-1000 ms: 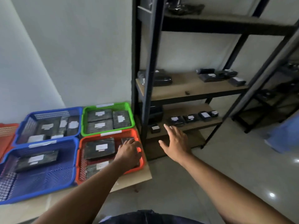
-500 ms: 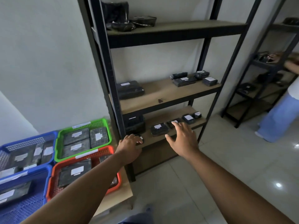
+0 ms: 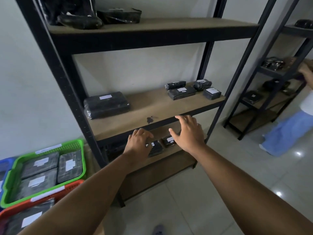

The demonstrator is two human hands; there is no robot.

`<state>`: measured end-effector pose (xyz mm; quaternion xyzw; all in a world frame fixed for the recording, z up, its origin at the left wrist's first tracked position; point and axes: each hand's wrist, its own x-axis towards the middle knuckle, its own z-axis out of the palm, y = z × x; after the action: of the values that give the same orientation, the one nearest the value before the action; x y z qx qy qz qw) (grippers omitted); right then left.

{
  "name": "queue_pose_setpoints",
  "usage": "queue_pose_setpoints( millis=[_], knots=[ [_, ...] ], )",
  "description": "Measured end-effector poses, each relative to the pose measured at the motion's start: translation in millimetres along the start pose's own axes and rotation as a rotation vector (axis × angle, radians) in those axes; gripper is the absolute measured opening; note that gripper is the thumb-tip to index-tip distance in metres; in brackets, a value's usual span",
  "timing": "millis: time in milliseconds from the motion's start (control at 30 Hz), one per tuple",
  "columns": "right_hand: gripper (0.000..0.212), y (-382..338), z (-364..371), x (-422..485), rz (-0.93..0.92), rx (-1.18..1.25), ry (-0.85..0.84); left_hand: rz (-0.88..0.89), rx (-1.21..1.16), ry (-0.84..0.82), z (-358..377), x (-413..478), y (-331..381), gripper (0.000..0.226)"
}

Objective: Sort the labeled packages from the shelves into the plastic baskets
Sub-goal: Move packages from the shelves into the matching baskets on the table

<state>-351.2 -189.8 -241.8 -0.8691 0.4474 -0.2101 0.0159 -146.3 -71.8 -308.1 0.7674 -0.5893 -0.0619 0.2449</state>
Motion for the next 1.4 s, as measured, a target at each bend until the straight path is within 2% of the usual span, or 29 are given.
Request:
queue_pose_setpoints(
  millis=[167,467,600,800,933,1167,1300,1400],
  knots=[
    [0.063,38.6,21.4,71.8,-0.02,0.008,-0.043,0.048,0.022,0.049,19.1,86.2,14.2,0.032],
    [0.064,100.7,62.4,178.2,0.053,-0.023,-0.086,0.088,0.055,-0.058,64.4,192.2,28.2,0.049],
    [0.068,128.4,75.1,214.5,-0.01,-0.073,-0.102,0.112,0.062,-0.08,83.6,213.0,32.8,0.051],
    [0.08,169.1,84.9,274.8,-0.091,-0.16,-0.205,0.011,0.004,-0.028,102.3,239.4,47.4,0.048],
    [0.089,197.4,92.2,318.1,-0.199,-0.196,-0.255,-0.052,0.032,0.004,112.0,256.6,50.5,0.058],
    [0.102,227.0,105.1,385.9,-0.32,-0.091,-0.403,-0.083,0.131,0.06,116.5,256.1,57.4,0.052],
    [0.101,237.7,111.6,399.3,-0.387,-0.101,-0.488,-0.104,0.174,0.046,116.7,258.2,61.0,0.054],
    [0.095,242.0,116.6,400.2,-0.439,-0.111,-0.484,-0.11,0.177,0.069,117.9,257.1,61.4,0.053]
  ],
)
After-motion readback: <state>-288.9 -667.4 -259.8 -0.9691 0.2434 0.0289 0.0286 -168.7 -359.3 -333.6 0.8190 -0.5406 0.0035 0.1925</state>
